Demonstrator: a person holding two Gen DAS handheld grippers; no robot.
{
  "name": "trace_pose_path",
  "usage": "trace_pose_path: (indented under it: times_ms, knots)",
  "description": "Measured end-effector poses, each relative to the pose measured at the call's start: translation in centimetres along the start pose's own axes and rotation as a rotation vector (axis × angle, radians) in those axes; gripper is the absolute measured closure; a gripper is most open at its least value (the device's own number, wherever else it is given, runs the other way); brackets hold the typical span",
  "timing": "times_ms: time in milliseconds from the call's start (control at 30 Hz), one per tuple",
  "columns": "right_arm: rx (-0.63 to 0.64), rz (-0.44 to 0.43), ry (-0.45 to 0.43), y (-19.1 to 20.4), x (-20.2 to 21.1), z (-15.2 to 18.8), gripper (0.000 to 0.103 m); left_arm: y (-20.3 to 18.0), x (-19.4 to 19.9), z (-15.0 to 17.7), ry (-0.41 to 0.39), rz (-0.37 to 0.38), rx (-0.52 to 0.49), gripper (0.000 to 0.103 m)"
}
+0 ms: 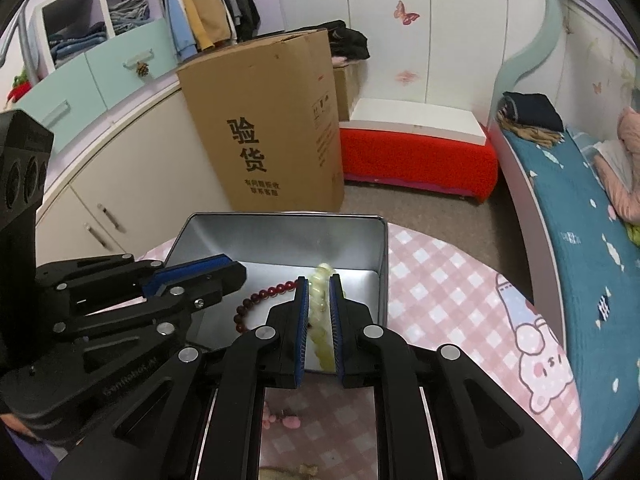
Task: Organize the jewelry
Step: 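Carry both bracelets into the grey tin and open both grippers, then move both tools back over the remaining jewelry on the table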
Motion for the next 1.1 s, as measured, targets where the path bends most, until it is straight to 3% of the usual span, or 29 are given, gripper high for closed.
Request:
trace_pose_path:
  times_ms: [100,233,267,333,367,400,433,567,767,933,1100]
  knots:
    - [-0.008,0.003,-0.013,-0.3,0.9,-0.3,0.091,0.0,1.2,-0.4,-0.039,-0.011,0.006,0.059]
    - [-0.008,0.011,-0.035,-0.3,2.8,-0.5,0.091,-0.2,3.5,-0.8,-0.081,-0.021,-0.004,0.049]
    - [-0.007,0.015,-0.042,-0.5,3.3,-0.6,0.09,-0.2,4.2,-1.0,-0.097,-0.029,-0.006,0.042]
    - [0.003,0.025,-0.072,-0.4,4.9,-0.7,0.084,-0.2,6.0,-1.2,-0.144,-0.059,-0.016,0.036]
    - [0.007,0.037,-0.086,-0.6,5.6,-0.8,0.066,-0.3,6.9,-1.2,-0.166,-0.064,-0.021,0.032]
    - [0.011,0.053,-0.11,-0.7,6.5,-0.9,0.041,-0.3,7.9,-1.2,-0.186,-0.072,-0.025,0.028]
    - [0.017,0.063,-0.143,-0.7,7.7,-1.0,0.036,-0.4,8.8,-1.0,-0.207,-0.082,-0.03,0.027]
    - [0.039,0.09,-0.192,-0.5,10.9,-0.5,0.035,-0.7,12.5,-0.7,-0.291,-0.133,-0.059,0.019]
    - [0.055,0.142,-0.266,-0.5,15.1,0.9,0.023,-0.5,17.2,0.4,-0.421,-0.226,-0.047,0.011]
    - [0.026,0.164,-0.285,-1.0,17.1,3.0,0.019,0.1,18.1,2.9,-0.42,-0.243,-0.024,0.011]
    - [-0.012,0.164,-0.256,-1.2,16.9,5.6,0.019,1.5,17.6,5.9,-0.368,-0.258,-0.012,0.011]
Point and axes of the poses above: each gripper's, at about its wrist camera, not at the fingertips, and x roughly against the way its jaws point, y to its left, z to its underside, the point moved 10 cm from there along -x, roughly the way its jaws point, and after that the axes turned 12 degrees about -y, right-handed, at the moved point
